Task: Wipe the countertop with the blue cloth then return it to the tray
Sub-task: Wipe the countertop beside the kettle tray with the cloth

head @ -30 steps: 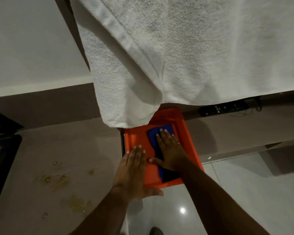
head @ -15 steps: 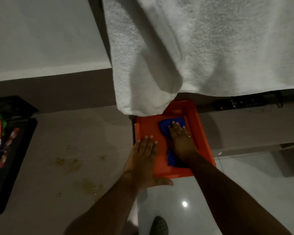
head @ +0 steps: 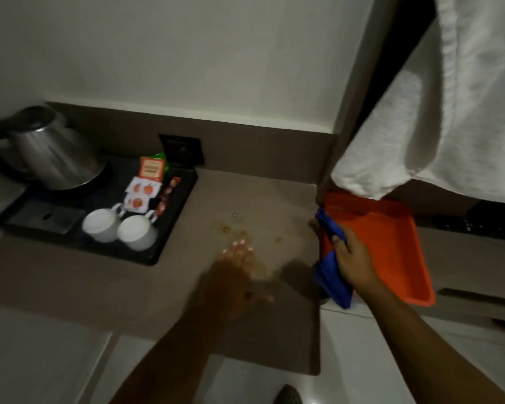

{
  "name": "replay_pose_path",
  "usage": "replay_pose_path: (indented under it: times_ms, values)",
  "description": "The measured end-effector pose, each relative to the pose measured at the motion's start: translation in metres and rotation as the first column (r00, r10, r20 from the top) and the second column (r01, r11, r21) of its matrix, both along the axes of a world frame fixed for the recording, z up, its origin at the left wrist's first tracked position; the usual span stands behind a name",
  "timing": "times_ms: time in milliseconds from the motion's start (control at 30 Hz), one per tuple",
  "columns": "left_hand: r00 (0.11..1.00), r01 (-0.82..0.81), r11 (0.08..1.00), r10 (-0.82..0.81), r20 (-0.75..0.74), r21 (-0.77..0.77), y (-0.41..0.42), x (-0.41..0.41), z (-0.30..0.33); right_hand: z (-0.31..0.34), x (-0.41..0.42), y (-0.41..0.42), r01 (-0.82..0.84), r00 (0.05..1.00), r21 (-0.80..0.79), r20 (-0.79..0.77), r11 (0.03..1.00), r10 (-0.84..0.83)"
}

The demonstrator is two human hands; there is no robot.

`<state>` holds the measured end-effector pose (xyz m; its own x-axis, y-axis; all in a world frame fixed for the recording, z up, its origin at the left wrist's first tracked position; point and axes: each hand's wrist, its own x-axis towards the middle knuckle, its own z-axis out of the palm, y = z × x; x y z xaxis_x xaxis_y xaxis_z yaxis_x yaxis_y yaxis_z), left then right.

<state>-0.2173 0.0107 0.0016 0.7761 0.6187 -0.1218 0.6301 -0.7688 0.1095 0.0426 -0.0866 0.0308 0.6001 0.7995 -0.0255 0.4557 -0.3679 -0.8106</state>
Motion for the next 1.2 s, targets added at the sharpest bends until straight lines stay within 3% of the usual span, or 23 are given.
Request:
replay_pose_path:
  times_ms: [133,267,400,500,600,733,833,933,1033,1100,1200]
  values:
    - [0.982,-0.184,0.983,0.183,0.039,0.007,-0.004,-0.107,-0.012,-0.012,-0.083,0.003,-0.241,0.963,-0.134,0.086,0.961,0.254]
    - [0.927,-0.373,0.927,0.375,0.033,-0.039,-0.013,-0.166,-0.016,-0.039,-0.137,0.007,-0.304,0.888,-0.345,0.234,0.888,0.396]
    - [0.793,-0.609,0.792,0.609,-0.029,-0.041,0.012,-0.196,-0.015,-0.06,-0.151,-0.003,-0.271,0.824,-0.404,0.372,0.874,0.427]
    - [0.655,-0.755,0.655,0.755,0.012,-0.026,0.034,-0.211,-0.019,-0.066,-0.133,-0.012,-0.296,0.753,-0.435,0.441,0.85,0.488]
    - [0.537,-0.84,0.54,0.841,0.061,-0.053,0.045,-0.217,-0.029,-0.066,-0.121,0.005,-0.163,0.767,-0.444,0.504,0.881,0.396]
    - [0.443,-0.891,0.449,0.892,0.088,-0.072,0.055,-0.209,-0.039,-0.062,-0.156,0.054,0.193,0.861,-0.457,0.503,0.868,0.073]
    - [0.373,-0.918,0.38,0.925,0.074,-0.113,0.061,-0.203,-0.04,-0.06,-0.196,0.066,0.232,0.886,-0.463,0.463,0.855,0.011]
    - [0.391,-0.913,0.395,0.919,0.057,-0.101,0.066,-0.2,-0.041,-0.067,-0.209,0.041,-0.104,0.811,-0.442,0.48,0.891,0.333]
    - [0.471,-0.877,0.474,0.88,0.059,-0.078,0.066,-0.203,-0.04,-0.065,-0.169,0.008,-0.416,0.623,-0.489,0.461,0.767,0.632]
    - [0.515,-0.853,0.519,0.853,0.083,-0.044,0.066,-0.204,-0.039,-0.064,-0.133,-0.004,-0.417,0.609,-0.506,0.462,0.755,0.645]
    - [0.568,-0.82,0.573,0.815,0.113,-0.008,0.065,-0.203,-0.039,-0.061,-0.106,-0.002,-0.22,0.756,-0.457,0.478,0.862,0.447]
